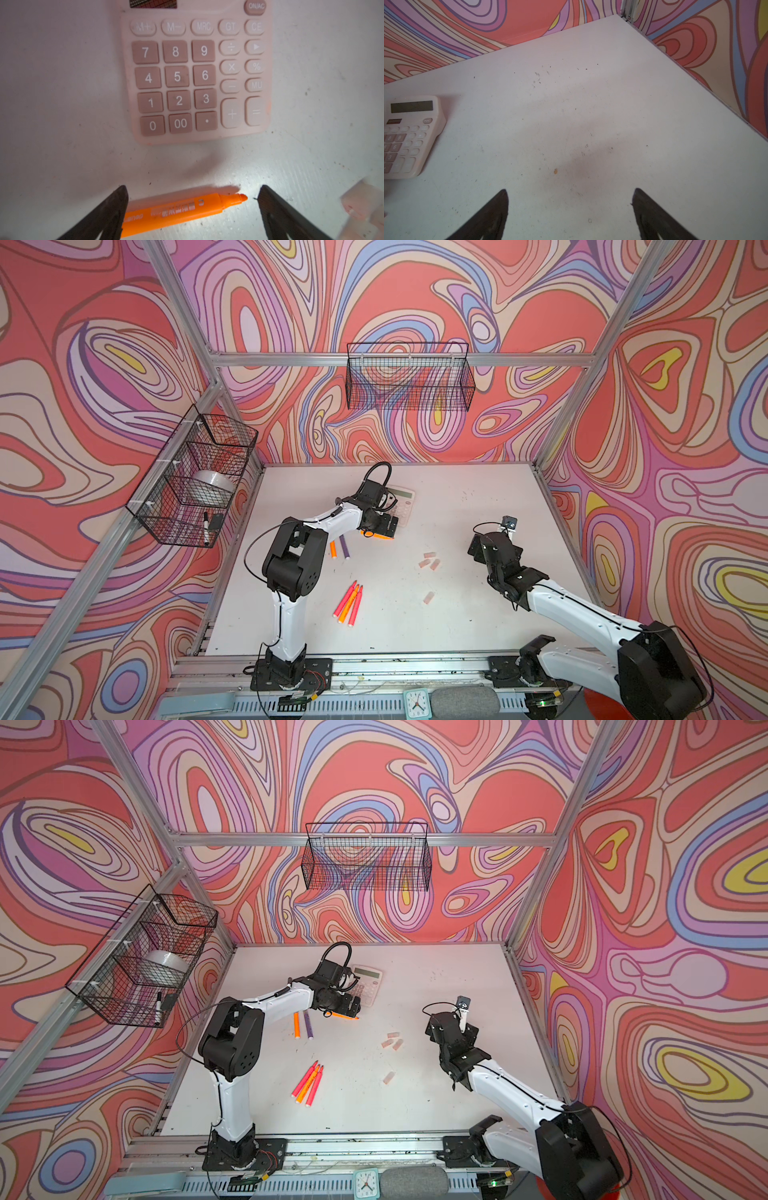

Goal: Insert the pens into the pen caps
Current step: 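Move the left gripper over the orange highlighter while the right withdraws, then close the left gripper around the orange highlighter body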

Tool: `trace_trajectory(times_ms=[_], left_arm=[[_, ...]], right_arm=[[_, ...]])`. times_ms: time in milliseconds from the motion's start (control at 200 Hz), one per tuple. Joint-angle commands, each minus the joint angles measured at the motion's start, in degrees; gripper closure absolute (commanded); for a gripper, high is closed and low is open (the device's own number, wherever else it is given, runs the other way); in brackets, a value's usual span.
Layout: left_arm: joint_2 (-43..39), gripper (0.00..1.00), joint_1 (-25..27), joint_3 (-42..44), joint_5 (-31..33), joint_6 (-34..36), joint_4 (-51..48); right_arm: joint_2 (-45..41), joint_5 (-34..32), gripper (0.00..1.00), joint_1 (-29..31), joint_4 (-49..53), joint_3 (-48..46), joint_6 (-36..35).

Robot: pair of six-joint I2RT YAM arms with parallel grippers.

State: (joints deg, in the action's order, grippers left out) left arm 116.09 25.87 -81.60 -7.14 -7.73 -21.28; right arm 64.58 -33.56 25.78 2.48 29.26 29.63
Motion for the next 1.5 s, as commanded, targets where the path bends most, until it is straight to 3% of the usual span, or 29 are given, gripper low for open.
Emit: trace_trajectory(times_ms=[0,426,781,956,1492], left_arm=[[-0.5,0.0,0.0,0.5,-0.6,-0.7,-3.8],[-4.9,0.07,0.0,9.5,0.6,-2.8,-6.2],[-3.0,0.34,0.9,6.6,4.4,-2.8,-8.7],[0.0,0.5,2.7,2.6,10.4,-2.0,-12.4],[3.8,0.77,3.6,-1.6,13.5,-1.8,-16.1]], right_arm=[[0.2,0.1,0.04,-0.3,-0.3,0.3,-0.1],[-0.8,-0.2,0.04,-0.2,-0.5,-0.3,0.0],[-0.6,-0.1,0.04,-0.2,-0.6,-0.3,-0.2],[-0.3,-0.3,0.05,-0.2,-0.6,-0.1,-0.1],[-0.1,0.0,0.05,-0.2,-0.6,0.0,-0.2]])
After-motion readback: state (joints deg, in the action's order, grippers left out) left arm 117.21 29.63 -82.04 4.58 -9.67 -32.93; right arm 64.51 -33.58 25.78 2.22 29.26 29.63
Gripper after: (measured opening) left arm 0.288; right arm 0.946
